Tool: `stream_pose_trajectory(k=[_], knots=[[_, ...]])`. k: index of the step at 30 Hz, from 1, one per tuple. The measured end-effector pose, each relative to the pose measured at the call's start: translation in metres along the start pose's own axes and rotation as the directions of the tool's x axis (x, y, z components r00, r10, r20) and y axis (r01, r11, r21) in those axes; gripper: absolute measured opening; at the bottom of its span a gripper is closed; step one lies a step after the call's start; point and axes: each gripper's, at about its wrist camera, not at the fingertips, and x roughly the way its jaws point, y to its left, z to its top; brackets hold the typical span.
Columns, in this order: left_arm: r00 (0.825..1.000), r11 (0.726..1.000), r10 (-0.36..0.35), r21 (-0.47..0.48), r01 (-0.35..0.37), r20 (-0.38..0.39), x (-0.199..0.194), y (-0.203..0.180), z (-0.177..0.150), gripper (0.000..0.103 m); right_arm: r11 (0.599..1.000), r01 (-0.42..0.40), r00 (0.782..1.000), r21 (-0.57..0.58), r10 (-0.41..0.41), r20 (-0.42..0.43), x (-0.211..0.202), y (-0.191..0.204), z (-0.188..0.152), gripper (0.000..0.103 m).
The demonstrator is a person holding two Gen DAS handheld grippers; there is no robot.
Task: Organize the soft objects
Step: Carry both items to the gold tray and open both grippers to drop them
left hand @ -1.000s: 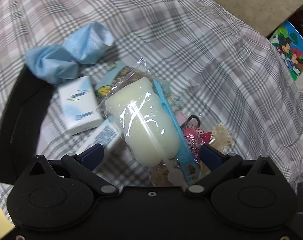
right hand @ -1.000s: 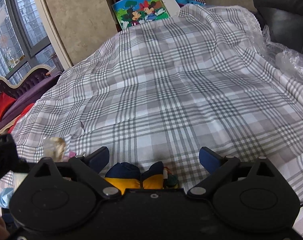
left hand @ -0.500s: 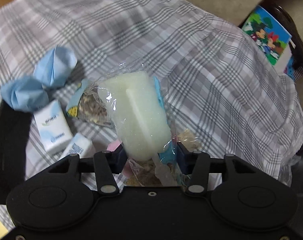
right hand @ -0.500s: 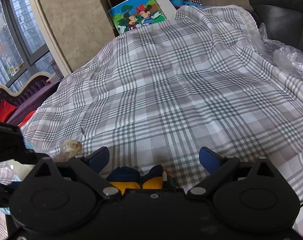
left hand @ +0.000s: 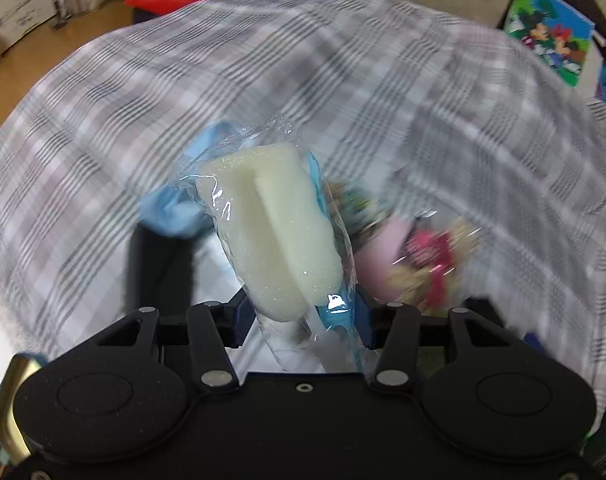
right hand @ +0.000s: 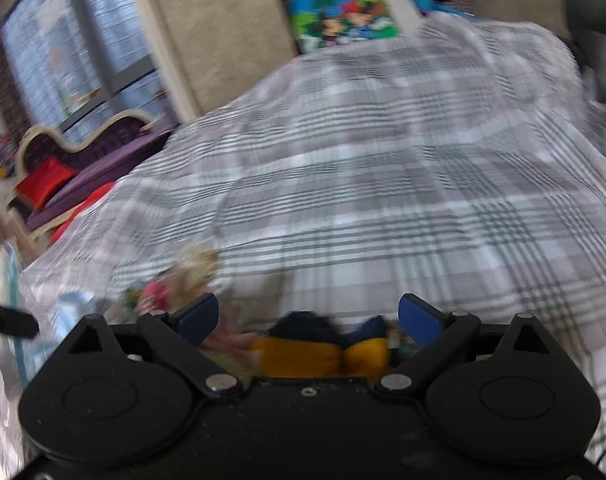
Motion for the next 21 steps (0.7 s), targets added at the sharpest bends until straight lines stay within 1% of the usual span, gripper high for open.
stream_pose_trajectory(k=[3,5,8,10,13,14,15,16,17,18,19,21], knots=[[1.000,1.000,0.014,-0.022,-0.015,-0.017,-0.002,0.019,-0.014,0.049,0.994,-0.025,0.999,-0.110,0.028,0.021,0.001,0.025,-0.001,0.098],[1.000,0.999,0.019,-0.031,-0.020,-0.020,-0.006,0.030,-0.022,0.049,0.980,-0.035,0.999,-0.198,0.040,0.021,0.003,0.043,-0.003,0.099],[0.999,0.998,0.034,-0.043,-0.035,-0.021,-0.015,0.045,-0.034,0.049,0.951,-0.085,0.996,-0.297,0.076,-0.044,0.011,0.063,-0.009,0.099],[0.999,0.998,0.043,-0.051,-0.044,-0.014,-0.022,0.053,-0.041,0.049,0.938,-0.099,0.994,-0.334,0.075,-0.085,0.017,0.072,-0.012,0.099],[0.998,0.997,0.067,-0.042,-0.067,-0.002,-0.031,0.064,-0.054,0.049,0.941,-0.082,0.996,-0.327,0.065,-0.064,0.018,0.075,-0.009,0.098],[0.997,0.996,0.077,-0.041,-0.077,-0.001,-0.033,0.067,-0.058,0.049,0.943,-0.083,0.996,-0.321,0.064,-0.069,0.021,0.076,-0.006,0.092],[0.996,0.996,0.084,-0.042,-0.084,-0.001,-0.036,0.072,-0.064,0.049,0.945,-0.087,0.994,-0.316,0.062,-0.087,0.026,0.078,-0.003,0.079],[0.996,0.995,0.087,-0.045,-0.087,-0.002,-0.038,0.076,-0.068,0.049,0.945,-0.092,0.992,-0.313,0.059,-0.113,0.032,0.079,-0.002,0.070],[0.996,0.995,0.088,-0.052,-0.088,-0.005,-0.040,0.080,-0.073,0.049,0.945,-0.107,0.987,-0.309,0.064,-0.146,0.038,0.079,-0.002,0.043],[0.996,0.994,0.087,-0.059,-0.087,-0.008,-0.042,0.086,-0.078,0.049,0.947,-0.128,0.981,-0.296,0.077,-0.177,0.041,0.078,-0.002,0.037],[0.996,0.994,0.086,-0.066,-0.086,-0.008,-0.045,0.091,-0.083,0.049,0.950,-0.148,0.978,-0.274,0.099,-0.184,0.039,0.075,-0.002,0.037],[0.995,0.992,0.101,-0.075,-0.102,-0.014,-0.048,0.101,-0.093,0.049,0.951,-0.170,0.978,-0.260,0.131,-0.160,0.030,0.071,-0.003,0.036]])
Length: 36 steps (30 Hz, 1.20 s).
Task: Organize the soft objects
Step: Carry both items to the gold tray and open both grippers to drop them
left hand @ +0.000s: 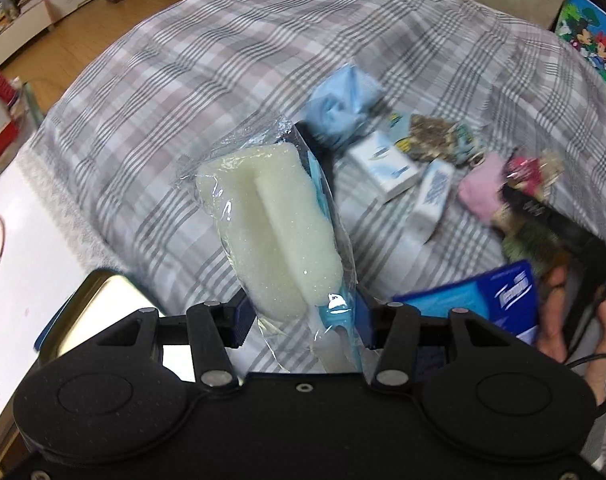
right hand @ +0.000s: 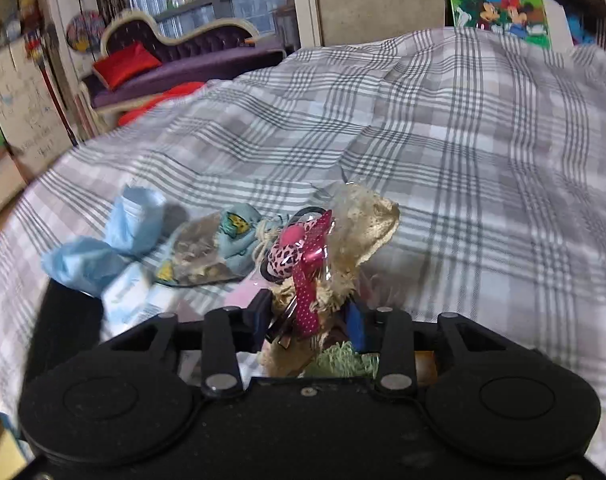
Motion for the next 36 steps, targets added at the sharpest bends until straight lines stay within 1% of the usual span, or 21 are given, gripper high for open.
stream_pose_trajectory(k=[4,6,8,11,14,17,19,21,23,26,28,30,32,34,36], knots=[[0.999,0.998,0.046,-0.034,-0.046,-0.011,0.001,0.025,-0.022,0.049,0.998,-0.060,0.993,-0.002,0.060,0.106,-0.022,0.001,-0.002,0.036],[0.997,0.996,0.057,-0.069,-0.060,-0.043,0.007,0.041,-0.034,0.049,0.995,-0.097,0.984,-0.004,0.097,0.148,-0.031,0.002,-0.003,0.036],[0.995,0.992,0.063,-0.106,-0.071,-0.073,0.013,0.057,-0.046,0.049,0.991,-0.132,0.977,-0.007,0.132,0.166,-0.035,0.003,-0.002,0.037],[0.989,0.980,0.094,-0.166,-0.112,-0.112,0.025,0.083,-0.067,0.049,0.985,-0.171,0.971,-0.001,0.169,0.170,-0.038,0.001,-0.003,0.037],[0.983,0.965,0.120,-0.217,-0.149,-0.140,0.032,0.104,-0.086,0.049,0.983,-0.184,0.969,0.009,0.180,0.170,-0.039,0.001,-0.004,0.037],[0.981,0.952,0.116,-0.265,-0.154,-0.154,0.037,0.120,-0.101,0.049,0.984,-0.180,0.969,0.011,0.176,0.176,-0.040,0.002,-0.007,0.037],[0.980,0.945,0.132,-0.281,-0.170,-0.149,0.039,0.128,-0.109,0.049,0.987,-0.162,0.969,-0.008,0.161,0.189,-0.041,0.007,-0.009,0.037],[0.976,0.936,0.174,-0.285,-0.206,-0.132,0.039,0.134,-0.118,0.050,0.989,-0.142,0.968,-0.042,0.148,0.204,-0.046,0.013,-0.014,0.037],[0.973,0.928,0.202,-0.295,-0.227,-0.113,0.039,0.140,-0.126,0.049,0.989,-0.124,0.967,-0.079,0.138,0.213,-0.050,0.021,-0.018,0.037],[0.974,0.919,0.209,-0.321,-0.228,-0.091,0.040,0.148,-0.136,0.049,0.988,-0.097,0.974,-0.118,0.119,0.193,-0.053,0.035,-0.022,0.037],[0.976,0.915,0.202,-0.339,-0.218,-0.083,0.042,0.152,-0.143,0.049,0.988,-0.101,0.975,-0.120,0.122,0.184,-0.060,0.042,-0.024,0.037],[0.978,0.911,0.192,-0.356,-0.208,-0.081,0.045,0.156,-0.148,0.050,0.987,-0.124,0.974,-0.106,0.141,0.176,-0.074,0.050,-0.026,0.037],[0.980,0.907,0.180,-0.372,-0.198,-0.082,0.048,0.161,-0.153,0.050,0.982,-0.162,0.970,-0.098,0.177,0.165,-0.091,0.062,-0.028,0.037],[0.983,0.903,0.164,-0.390,-0.183,-0.081,0.051,0.166,-0.156,0.050,0.973,-0.197,0.965,-0.117,0.213,0.154,-0.111,0.078,-0.030,0.037],[0.984,0.896,0.155,-0.408,-0.176,-0.084,0.056,0.171,-0.159,0.050,0.959,-0.240,0.958,-0.150,0.259,0.126,-0.131,0.098,-0.036,0.037]])
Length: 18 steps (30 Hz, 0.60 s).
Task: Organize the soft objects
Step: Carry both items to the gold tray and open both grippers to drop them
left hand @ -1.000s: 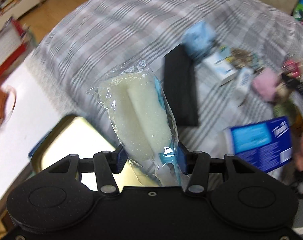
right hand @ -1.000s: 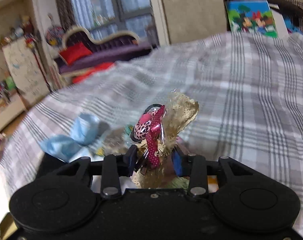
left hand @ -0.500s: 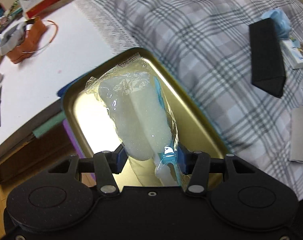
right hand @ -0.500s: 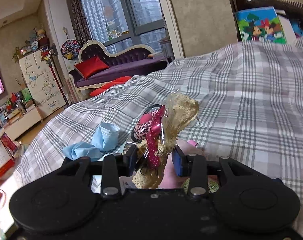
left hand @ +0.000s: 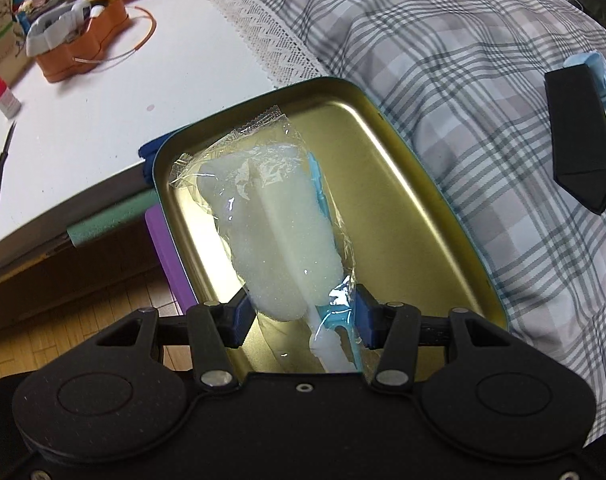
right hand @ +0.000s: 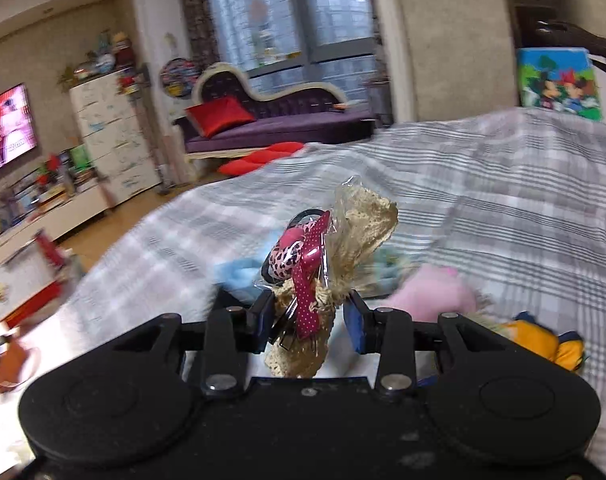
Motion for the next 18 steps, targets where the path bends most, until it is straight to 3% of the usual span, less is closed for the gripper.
stream_pose_trajectory(k=[3,6,11,13,18], knots=[[1.000,1.000,-0.006,-0.015,0.006,-0.007,0.007,0.005,0.000,0.049,0.993,-0.104,0.990,-0.049,0.099,-0.098,-0.011,0.041,-0.005,0.037],[1.000,0.999,-0.025,-0.024,0.025,-0.011,0.010,0.009,-0.001,0.049,0.974,-0.199,0.961,-0.109,0.173,-0.215,-0.015,0.080,-0.019,0.037],[1.000,0.999,-0.005,-0.045,0.004,-0.007,0.013,0.017,-0.002,0.049,0.926,-0.339,0.873,-0.168,0.243,-0.422,-0.013,0.130,-0.056,0.037],[1.000,0.998,-0.019,-0.063,0.018,-0.020,0.015,0.022,-0.001,0.049,0.910,-0.363,0.847,-0.199,0.233,-0.479,-0.013,0.146,-0.074,0.037],[0.999,0.997,-0.008,-0.073,0.005,-0.034,0.019,0.023,-0.001,0.049,0.875,-0.373,0.806,-0.309,0.141,-0.574,-0.001,0.168,-0.105,0.037]])
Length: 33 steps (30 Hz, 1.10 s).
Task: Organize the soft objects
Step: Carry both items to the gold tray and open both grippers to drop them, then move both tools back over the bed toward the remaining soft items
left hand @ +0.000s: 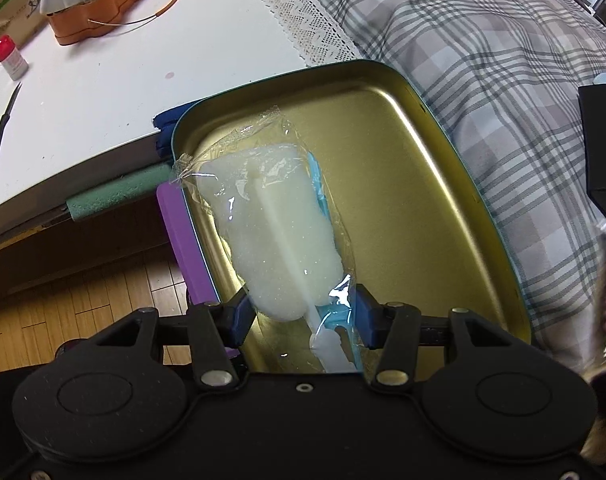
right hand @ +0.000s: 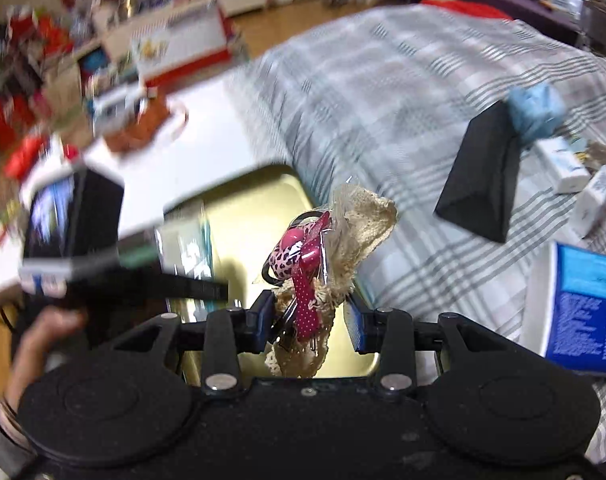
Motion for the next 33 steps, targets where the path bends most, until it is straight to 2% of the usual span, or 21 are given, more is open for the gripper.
stream_pose_trajectory(k=[4,8,10,11,12,13,19,21,33], knots=[[1.000,1.000,0.009,0.007,-0.009,-0.011,0.003,-0.002,0.001,0.050,0.999,0.002,0.998,-0.044,-0.005,-0.059,0.011,0.000,-0.004,0.037],[1.000,1.000,0.018,0.008,-0.018,-0.015,0.004,-0.002,0.004,0.050,0.998,-0.004,0.999,-0.057,0.001,-0.047,0.015,0.003,-0.002,0.038],[1.000,1.000,0.021,0.005,-0.021,-0.011,0.004,-0.001,0.004,0.054,0.998,-0.016,1.000,-0.059,0.014,-0.027,0.016,0.006,0.001,0.038],[1.000,1.000,0.019,0.002,-0.019,-0.011,0.004,-0.001,0.004,0.057,0.998,-0.017,1.000,-0.060,0.016,-0.015,0.015,0.007,0.003,0.047],[1.000,1.000,0.019,-0.002,-0.019,-0.010,0.004,0.000,0.004,0.065,0.998,-0.014,1.000,-0.059,0.014,-0.003,0.014,0.007,0.004,0.063],[1.000,1.000,0.019,-0.004,-0.019,-0.006,0.004,0.000,0.004,0.067,0.998,-0.007,1.000,-0.055,0.007,0.011,0.012,0.008,0.005,0.065],[1.000,1.000,0.015,0.002,-0.015,-0.025,0.008,-0.001,0.003,0.070,0.998,0.022,1.000,-0.052,-0.022,-0.002,0.016,0.004,0.001,0.066],[1.000,1.000,0.017,0.006,-0.016,-0.024,0.008,-0.002,0.003,0.070,0.999,0.026,1.000,-0.038,-0.026,-0.008,0.017,0.001,-0.001,0.071],[1.000,1.000,0.011,0.025,-0.010,-0.022,0.008,-0.003,0.001,0.074,0.998,0.054,0.998,-0.015,-0.055,-0.008,0.016,-0.004,-0.009,0.083]])
